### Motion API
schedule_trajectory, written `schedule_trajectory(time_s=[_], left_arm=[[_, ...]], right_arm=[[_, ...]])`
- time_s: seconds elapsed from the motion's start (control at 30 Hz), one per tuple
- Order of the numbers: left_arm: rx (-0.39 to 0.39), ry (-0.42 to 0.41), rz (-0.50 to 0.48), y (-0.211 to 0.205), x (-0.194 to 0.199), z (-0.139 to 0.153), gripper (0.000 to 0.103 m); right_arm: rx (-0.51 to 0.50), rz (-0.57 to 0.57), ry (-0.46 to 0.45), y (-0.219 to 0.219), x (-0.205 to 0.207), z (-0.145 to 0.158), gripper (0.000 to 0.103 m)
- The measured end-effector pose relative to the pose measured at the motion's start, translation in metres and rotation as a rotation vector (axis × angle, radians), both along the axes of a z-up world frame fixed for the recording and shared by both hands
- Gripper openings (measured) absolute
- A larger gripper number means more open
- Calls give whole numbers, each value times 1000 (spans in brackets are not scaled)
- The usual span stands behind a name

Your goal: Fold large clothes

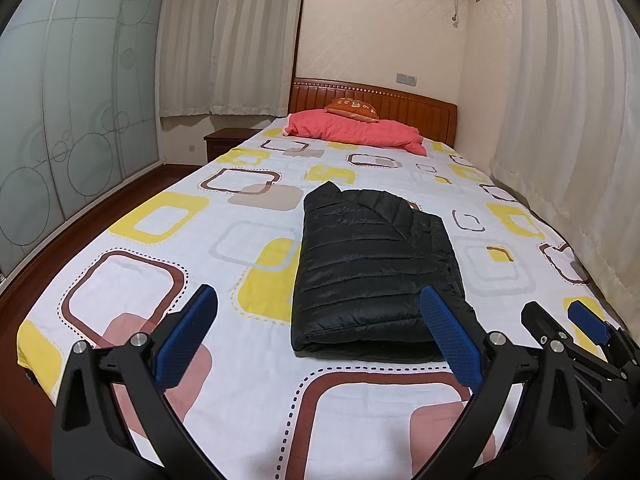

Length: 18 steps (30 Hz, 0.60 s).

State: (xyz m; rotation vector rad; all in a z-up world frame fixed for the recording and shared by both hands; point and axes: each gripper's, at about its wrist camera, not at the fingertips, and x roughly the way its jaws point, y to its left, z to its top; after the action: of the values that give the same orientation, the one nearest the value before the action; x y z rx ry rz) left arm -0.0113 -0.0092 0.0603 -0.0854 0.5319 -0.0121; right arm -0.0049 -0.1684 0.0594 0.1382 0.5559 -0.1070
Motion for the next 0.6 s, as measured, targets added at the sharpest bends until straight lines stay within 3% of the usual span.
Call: schedule_trajectory(time_s=[0.6], left_arm=[[-1,1,7,1,0,-1,101]], right_arm=[[-1,1,2,1,0,-1,75]])
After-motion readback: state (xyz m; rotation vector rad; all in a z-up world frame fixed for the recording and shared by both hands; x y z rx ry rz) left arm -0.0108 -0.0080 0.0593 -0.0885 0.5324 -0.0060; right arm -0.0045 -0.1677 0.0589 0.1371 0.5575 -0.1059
